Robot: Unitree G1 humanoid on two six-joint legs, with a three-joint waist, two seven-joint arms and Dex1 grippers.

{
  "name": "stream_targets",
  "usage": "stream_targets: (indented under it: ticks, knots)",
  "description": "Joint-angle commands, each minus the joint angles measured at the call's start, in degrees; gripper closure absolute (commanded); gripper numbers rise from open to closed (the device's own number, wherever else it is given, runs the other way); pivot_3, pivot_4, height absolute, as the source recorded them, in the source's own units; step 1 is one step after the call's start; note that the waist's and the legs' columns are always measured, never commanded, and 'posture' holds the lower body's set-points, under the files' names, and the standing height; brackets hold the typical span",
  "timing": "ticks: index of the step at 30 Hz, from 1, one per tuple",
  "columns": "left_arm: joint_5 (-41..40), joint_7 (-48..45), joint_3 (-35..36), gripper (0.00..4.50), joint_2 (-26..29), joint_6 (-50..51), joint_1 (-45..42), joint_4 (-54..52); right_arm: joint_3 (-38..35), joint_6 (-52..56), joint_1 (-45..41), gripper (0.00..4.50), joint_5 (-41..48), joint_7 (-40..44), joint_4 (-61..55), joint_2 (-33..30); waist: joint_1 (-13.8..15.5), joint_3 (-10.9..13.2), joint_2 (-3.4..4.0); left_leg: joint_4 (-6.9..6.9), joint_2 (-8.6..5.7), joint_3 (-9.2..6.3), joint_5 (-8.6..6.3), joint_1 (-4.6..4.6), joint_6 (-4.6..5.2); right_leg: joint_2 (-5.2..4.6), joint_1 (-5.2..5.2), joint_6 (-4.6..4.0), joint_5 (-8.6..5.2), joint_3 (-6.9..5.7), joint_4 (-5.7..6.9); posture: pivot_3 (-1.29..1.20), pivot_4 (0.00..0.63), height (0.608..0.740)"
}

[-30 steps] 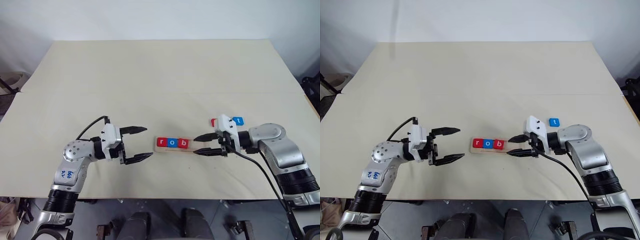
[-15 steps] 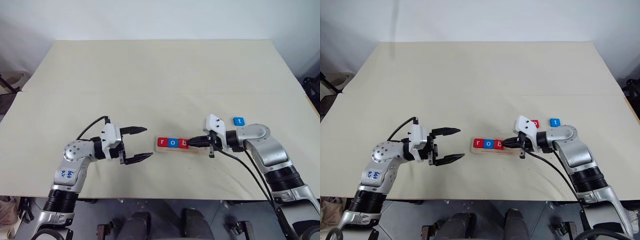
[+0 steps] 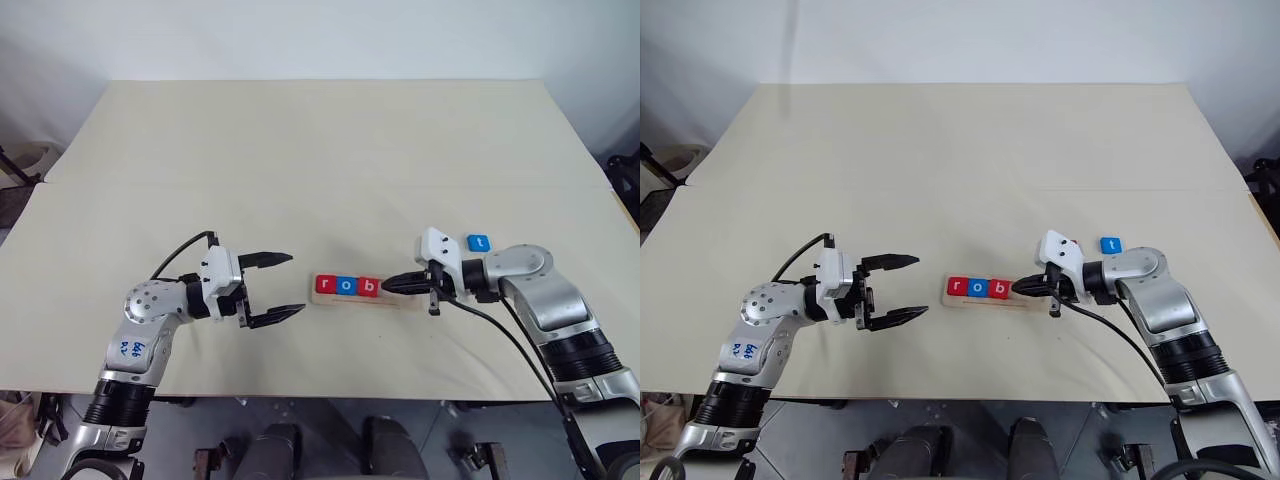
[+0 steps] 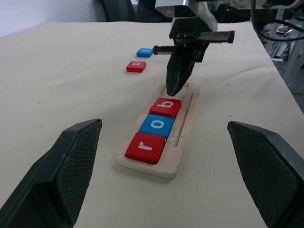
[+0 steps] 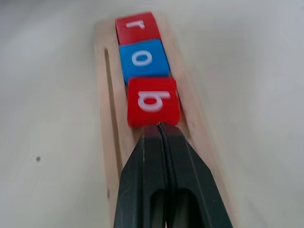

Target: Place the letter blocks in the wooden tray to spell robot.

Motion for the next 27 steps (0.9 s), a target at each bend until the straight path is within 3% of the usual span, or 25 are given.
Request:
stream_targets:
  ticks: [1, 19, 23, 27]
  knots:
    - [-0.7, 0.3, 0.8, 0.00, 0.2, -0.2, -0.1, -2.1, -0.2, -0.1, -0.3, 4.47, 0.1, -0.3, -0.4, 0.3, -0.1, 0.0, 0.00, -0.01, 0.00, 0.00, 0.00, 0.00, 0.00, 0.00, 0.00, 0.00, 0.00, 0.00, 0.00, 0.00, 0.150, 0.740]
    - [-0.7, 0.4, 0.4, 0.00, 0.0, 0.0, -0.5, -2.1, -0.3, -1.2, -1.2, 4.47, -1.0, -2.5, 0.4, 3.1, 0.0, 0.0, 0.00, -0.01, -0.01, -0.01, 0.00, 0.00, 0.00, 0.00, -0.01, 0.00, 0.00, 0.00, -0.01, 0.00, 0.150, 0.740]
    - [-0.8, 0.3, 0.2, 0.00, -0.2, 0.0, -0.2, -2.2, -4.2, -0.1, 1.6, 4.47, 2.3, -0.7, -4.1, -0.4, 0.1, 0.0, 0.00, -0.02, 0.00, -0.01, 0.00, 0.00, 0.00, 0.00, -0.01, 0.00, 0.00, 0.00, -0.01, 0.00, 0.150, 0.740]
    - [-0.8, 0.0, 0.1, 0.00, -0.2, -0.2, -0.1, -1.9, -12.8, 0.6, 7.2, 4.47, 6.9, -2.8, -8.2, -3.0, 0.4, 0.0, -0.01, -0.01, -0.02, -0.02, 0.00, -0.02, 0.00, -0.01, 0.02, 0.00, 0.00, -0.01, -0.07, 0.00, 0.150, 0.740]
